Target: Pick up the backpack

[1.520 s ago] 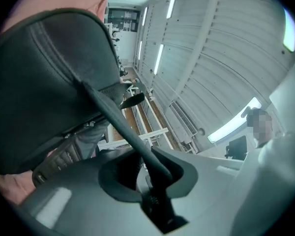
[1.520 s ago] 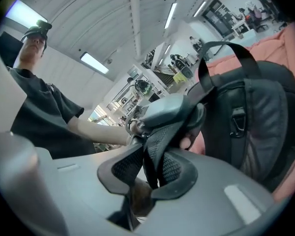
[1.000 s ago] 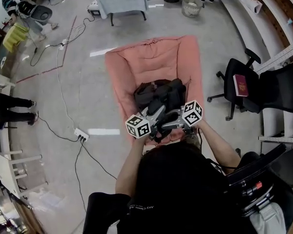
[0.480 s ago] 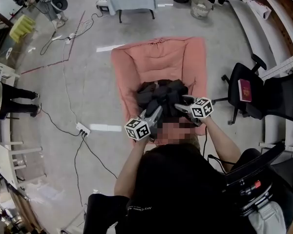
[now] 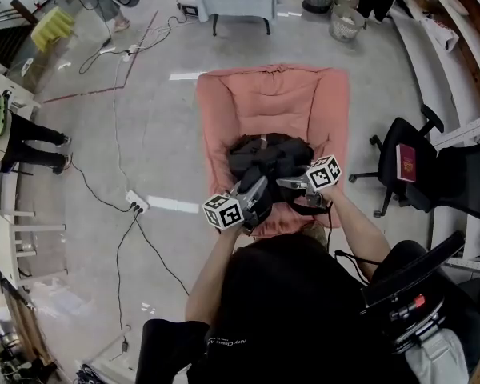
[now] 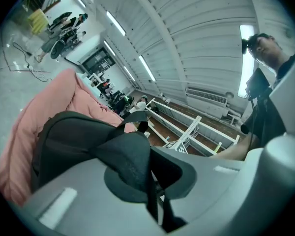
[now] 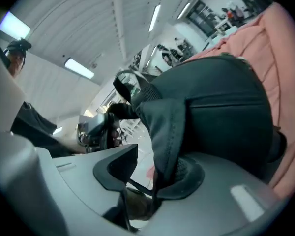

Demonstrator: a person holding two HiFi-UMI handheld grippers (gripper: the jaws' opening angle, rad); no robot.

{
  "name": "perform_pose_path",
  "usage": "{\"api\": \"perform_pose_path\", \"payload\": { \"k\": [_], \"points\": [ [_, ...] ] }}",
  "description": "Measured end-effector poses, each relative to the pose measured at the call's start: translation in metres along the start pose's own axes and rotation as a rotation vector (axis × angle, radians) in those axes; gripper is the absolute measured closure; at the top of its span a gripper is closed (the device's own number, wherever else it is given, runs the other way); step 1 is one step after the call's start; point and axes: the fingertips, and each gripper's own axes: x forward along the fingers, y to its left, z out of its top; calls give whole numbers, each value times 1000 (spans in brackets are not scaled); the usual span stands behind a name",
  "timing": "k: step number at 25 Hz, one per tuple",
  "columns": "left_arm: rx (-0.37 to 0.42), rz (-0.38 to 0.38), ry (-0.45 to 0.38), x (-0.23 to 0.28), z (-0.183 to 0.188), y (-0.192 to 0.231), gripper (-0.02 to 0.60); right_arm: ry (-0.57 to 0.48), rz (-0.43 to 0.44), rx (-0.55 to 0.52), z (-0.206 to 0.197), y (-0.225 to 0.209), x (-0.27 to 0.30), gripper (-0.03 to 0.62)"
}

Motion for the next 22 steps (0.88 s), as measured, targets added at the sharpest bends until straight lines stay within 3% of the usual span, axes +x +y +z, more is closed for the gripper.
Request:
{"api": "perform_pose_path", "payload": {
  "k": [4,9,11,15,18,22],
  "points": [
    [-12,-39,38,1,-10,-8,565,-35,-29,15,7,0,15,434],
    [-78,-57,-41,-4,8,-6,563,-76,-105,16,3,-3,35,457],
    [-101,-62,-78,-7,15,-4,563,-60,-49,7,-1,11,36,470],
    [-119,-72,-126,-12,25,-4,561,-64,220,73,0,64,12,502],
    [-119,-125,-93,-12,24,-13,561,-204,387,169,29,93,-14,475],
    [-121,-143,-44,-4,18,-14,561,-300,301,177,41,70,5,405]
  ]
}}
